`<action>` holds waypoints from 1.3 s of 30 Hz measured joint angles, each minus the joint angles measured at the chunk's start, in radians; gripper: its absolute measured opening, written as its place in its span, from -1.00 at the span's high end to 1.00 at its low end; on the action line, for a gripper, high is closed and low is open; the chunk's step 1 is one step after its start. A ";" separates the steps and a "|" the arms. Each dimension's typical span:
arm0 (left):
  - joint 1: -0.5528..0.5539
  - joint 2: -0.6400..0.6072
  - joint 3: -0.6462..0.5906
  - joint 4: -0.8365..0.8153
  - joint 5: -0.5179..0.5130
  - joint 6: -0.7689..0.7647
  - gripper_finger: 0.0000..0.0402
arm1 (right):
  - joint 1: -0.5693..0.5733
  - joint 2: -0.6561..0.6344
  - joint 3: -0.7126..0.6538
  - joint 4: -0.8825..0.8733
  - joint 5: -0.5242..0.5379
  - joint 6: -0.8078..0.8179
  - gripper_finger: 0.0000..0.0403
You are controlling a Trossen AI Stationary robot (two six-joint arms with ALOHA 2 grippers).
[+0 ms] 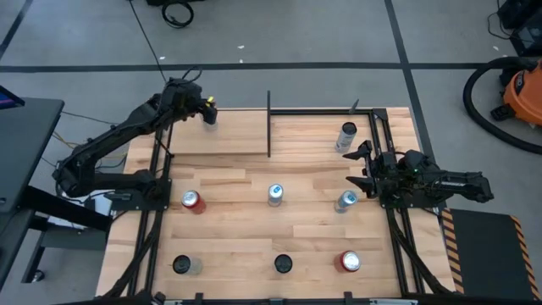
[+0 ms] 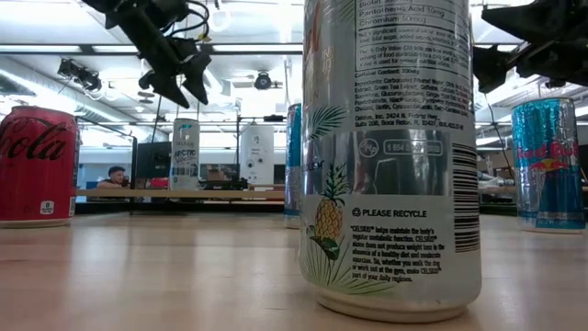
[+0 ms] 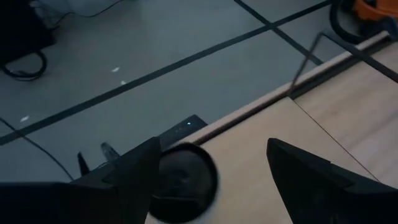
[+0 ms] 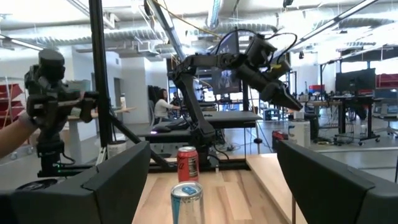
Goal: Place canned beverage on shelf
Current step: Put the blue-white soda can on the shelf
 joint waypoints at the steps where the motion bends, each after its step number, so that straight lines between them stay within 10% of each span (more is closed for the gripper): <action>1: 0.006 0.003 0.017 -0.011 0.000 0.009 -0.47 | 0.000 0.000 0.000 -0.008 0.000 0.001 -0.79; 14: 0.056 0.192 0.364 -0.387 0.061 0.061 -0.47 | 0.000 0.000 0.000 -0.031 0.000 0.003 -0.79; 39: 0.121 0.312 0.372 -0.475 0.055 0.084 -0.47 | 0.000 0.000 0.000 -0.073 0.000 0.011 -0.79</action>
